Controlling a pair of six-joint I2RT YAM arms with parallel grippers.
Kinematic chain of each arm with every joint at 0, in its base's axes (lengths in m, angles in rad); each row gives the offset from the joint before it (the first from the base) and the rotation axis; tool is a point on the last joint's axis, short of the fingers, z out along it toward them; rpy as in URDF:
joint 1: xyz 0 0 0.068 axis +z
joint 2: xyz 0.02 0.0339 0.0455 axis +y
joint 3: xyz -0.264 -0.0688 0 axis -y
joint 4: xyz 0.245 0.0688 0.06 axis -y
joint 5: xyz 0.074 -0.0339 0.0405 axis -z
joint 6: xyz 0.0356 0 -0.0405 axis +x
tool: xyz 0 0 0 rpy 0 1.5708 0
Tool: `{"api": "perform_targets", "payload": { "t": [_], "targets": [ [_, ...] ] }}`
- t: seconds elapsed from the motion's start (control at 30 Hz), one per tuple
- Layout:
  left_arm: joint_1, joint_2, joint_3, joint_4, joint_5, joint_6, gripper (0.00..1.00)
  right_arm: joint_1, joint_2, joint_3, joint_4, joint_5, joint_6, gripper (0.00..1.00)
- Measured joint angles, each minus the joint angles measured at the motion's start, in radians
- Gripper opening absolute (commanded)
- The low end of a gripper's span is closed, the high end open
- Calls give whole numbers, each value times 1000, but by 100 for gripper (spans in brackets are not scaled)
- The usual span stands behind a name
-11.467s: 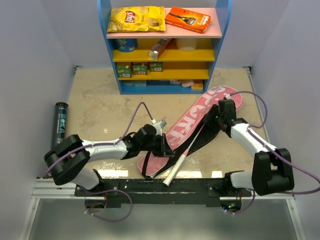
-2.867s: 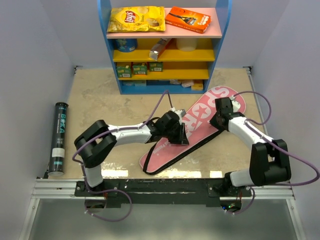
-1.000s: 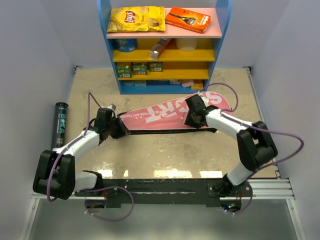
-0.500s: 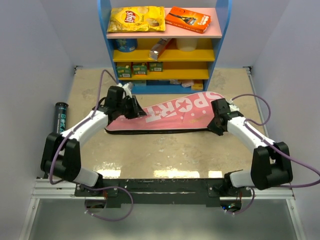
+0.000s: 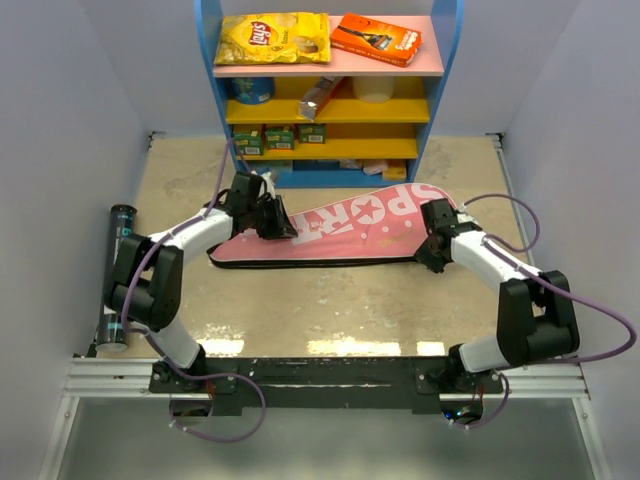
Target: Pack up the badminton gear
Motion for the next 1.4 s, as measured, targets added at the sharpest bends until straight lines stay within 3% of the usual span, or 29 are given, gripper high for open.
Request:
{"api": "perform_targets", "payload": {
  "t": [1.4],
  "targets": [
    [0,2,-27,3,34,10,22,-21,72,-26,143,12,26,29]
  ]
}}
